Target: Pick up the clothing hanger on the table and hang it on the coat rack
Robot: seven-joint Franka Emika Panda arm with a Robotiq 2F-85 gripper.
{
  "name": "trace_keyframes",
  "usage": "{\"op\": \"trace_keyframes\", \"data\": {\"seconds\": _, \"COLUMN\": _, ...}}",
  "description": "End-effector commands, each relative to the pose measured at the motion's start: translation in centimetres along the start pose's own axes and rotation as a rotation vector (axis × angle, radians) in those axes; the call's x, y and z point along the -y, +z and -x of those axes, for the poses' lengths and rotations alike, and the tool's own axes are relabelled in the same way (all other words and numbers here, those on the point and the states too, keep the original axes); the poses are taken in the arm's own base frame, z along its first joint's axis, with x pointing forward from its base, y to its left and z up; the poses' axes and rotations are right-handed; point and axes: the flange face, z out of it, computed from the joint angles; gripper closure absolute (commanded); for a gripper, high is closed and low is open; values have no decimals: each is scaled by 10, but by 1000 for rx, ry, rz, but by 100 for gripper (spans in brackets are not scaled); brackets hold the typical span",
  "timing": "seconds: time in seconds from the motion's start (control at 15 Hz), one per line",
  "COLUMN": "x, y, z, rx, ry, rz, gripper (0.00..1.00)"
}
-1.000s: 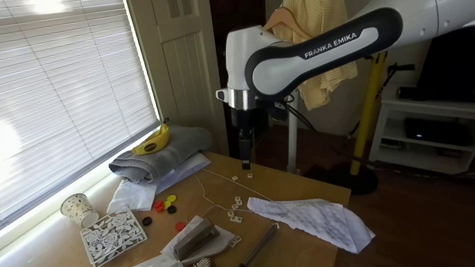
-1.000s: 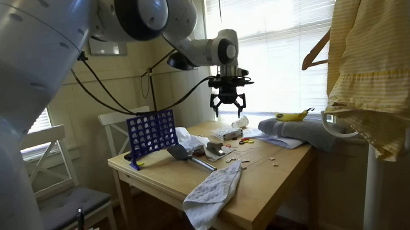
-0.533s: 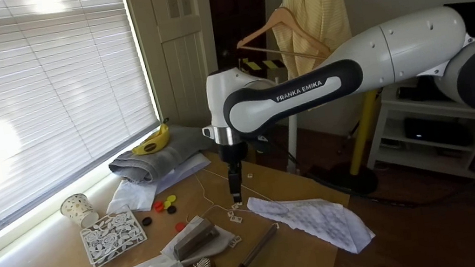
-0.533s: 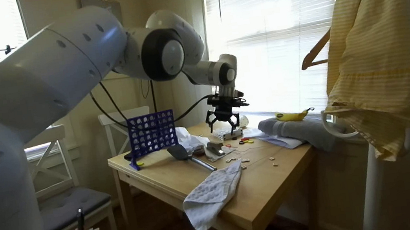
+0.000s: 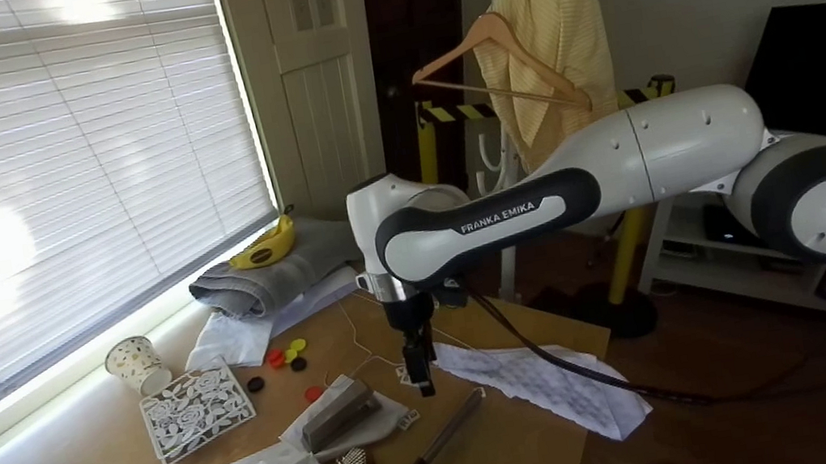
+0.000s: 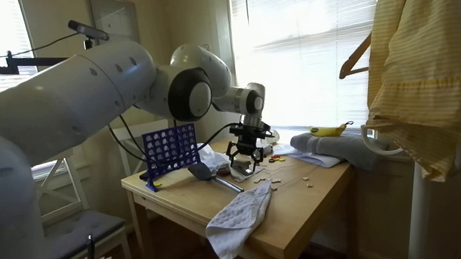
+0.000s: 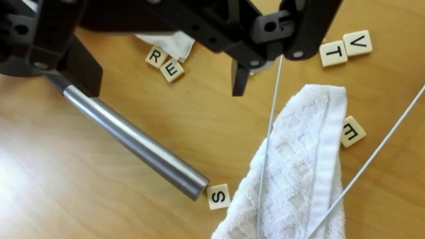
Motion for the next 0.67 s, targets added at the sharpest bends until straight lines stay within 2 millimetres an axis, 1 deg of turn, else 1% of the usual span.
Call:
{"op": "trace_keyframes", "data": {"seconds": 0.0, "x": -3, "y": 8, "z": 0, "rx": 14, "ry": -1, "rz": -7, "gripper": 0}}
{"op": "trace_keyframes", "data": {"seconds": 0.13, "x": -9, "y": 20, "z": -1, "rx": 30, "ry": -2, "rz": -17, "gripper": 0}}
{"op": "trace_keyframes", "data": {"seconds": 0.2, "x": -10, "y": 18, "z": -2, "rx": 21, "ry": -3, "rz": -6, "gripper": 0}}
{"op": "trace_keyframes", "data": {"seconds": 0.33, "x": -11, "y": 10, "z": -5, "rx": -15, "ry": 47, "rz": 26, "gripper": 0}}
{"op": "trace_keyframes", "data": {"seconds": 0.47, "x": -9, "y": 1, "z": -11, "rx": -73, "ry": 140, "rz": 42, "gripper": 0}}
{"op": "trace_keyframes", "data": {"seconds": 0.6, "x": -5, "y": -3, "z": -15, "rx": -105, "ry": 248, "rz": 35, "gripper": 0}}
